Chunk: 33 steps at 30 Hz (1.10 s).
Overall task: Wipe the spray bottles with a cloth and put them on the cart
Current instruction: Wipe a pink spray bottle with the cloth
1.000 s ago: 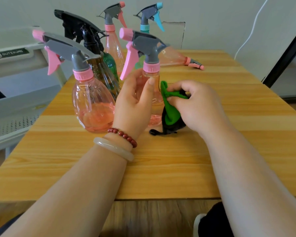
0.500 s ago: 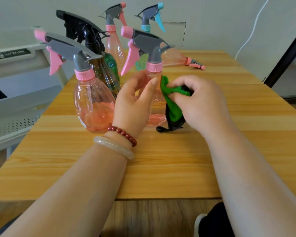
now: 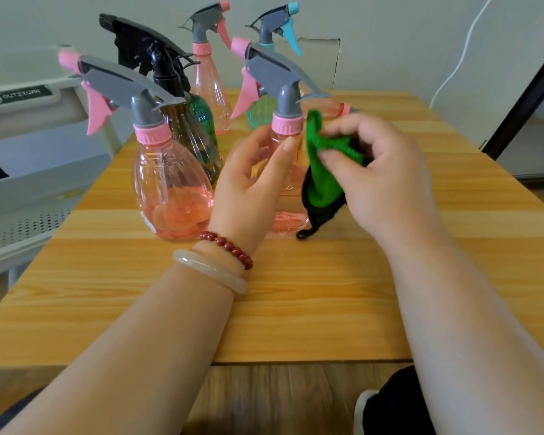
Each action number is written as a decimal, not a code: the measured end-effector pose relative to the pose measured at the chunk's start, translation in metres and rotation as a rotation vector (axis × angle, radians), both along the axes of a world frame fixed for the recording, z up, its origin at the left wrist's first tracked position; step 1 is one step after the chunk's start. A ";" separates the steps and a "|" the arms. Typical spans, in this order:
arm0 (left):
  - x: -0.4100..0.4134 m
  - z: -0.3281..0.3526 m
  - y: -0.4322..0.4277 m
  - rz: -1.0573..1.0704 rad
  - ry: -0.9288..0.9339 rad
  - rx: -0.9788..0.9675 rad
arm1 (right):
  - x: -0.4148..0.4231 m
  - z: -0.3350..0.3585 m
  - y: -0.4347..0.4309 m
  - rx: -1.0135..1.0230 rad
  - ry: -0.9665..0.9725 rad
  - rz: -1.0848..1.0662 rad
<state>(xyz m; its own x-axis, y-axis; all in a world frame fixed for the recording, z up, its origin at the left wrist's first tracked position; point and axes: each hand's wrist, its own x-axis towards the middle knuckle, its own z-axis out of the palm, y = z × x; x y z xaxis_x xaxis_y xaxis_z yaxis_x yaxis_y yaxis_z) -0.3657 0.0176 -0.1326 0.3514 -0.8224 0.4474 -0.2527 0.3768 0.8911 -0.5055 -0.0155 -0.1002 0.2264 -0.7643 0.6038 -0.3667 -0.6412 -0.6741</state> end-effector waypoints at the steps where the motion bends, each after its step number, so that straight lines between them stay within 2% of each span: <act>1: -0.001 0.000 -0.001 0.006 -0.009 -0.005 | 0.003 -0.001 0.001 -0.005 -0.088 0.018; 3: -0.001 -0.002 -0.001 -0.002 0.012 -0.018 | 0.011 -0.006 0.004 0.005 -0.112 0.048; 7: 0.001 -0.001 0.000 0.059 0.011 -0.024 | 0.012 -0.011 0.003 0.086 0.177 0.039; 9: 0.003 -0.001 0.001 0.076 0.051 -0.020 | 0.007 -0.006 0.001 0.091 0.254 0.032; 10: 0.003 -0.001 0.001 0.075 0.065 -0.016 | 0.006 -0.003 0.001 0.077 0.233 0.019; 13: 0.001 -0.002 0.001 0.049 0.056 -0.008 | 0.009 -0.002 0.003 0.048 -0.067 0.019; 15: -0.001 -0.003 0.001 0.015 0.067 -0.017 | 0.014 -0.005 0.006 0.029 -0.140 0.039; 18: 0.000 -0.002 0.001 0.017 0.030 -0.006 | 0.014 -0.007 0.004 0.045 -0.028 0.038; 22: 0.002 0.000 0.001 0.065 -0.009 0.002 | 0.002 -0.006 -0.001 0.141 0.263 0.037; 24: 0.002 0.002 0.000 0.073 0.039 0.014 | 0.001 -0.003 0.000 0.079 0.216 -0.009; 26: 0.000 0.002 0.000 0.047 0.055 0.031 | 0.005 -0.002 0.002 0.018 -0.023 -0.034; 28: -0.003 0.002 0.002 0.030 0.007 0.026 | 0.009 -0.005 0.003 0.006 -0.162 -0.019; 30: -0.005 0.001 0.003 0.017 0.002 0.014 | 0.011 -0.009 0.003 0.044 -0.127 -0.007; 33: -0.003 0.001 0.003 0.035 0.019 0.036 | 0.006 -0.009 -0.002 0.154 0.085 0.025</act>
<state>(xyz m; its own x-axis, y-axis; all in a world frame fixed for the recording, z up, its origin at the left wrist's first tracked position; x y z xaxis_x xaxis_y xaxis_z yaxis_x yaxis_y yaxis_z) -0.3690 0.0203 -0.1311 0.3882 -0.8250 0.4108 -0.2483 0.3356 0.9087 -0.4999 -0.0176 -0.1096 0.2918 -0.8397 0.4579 -0.4116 -0.5424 -0.7324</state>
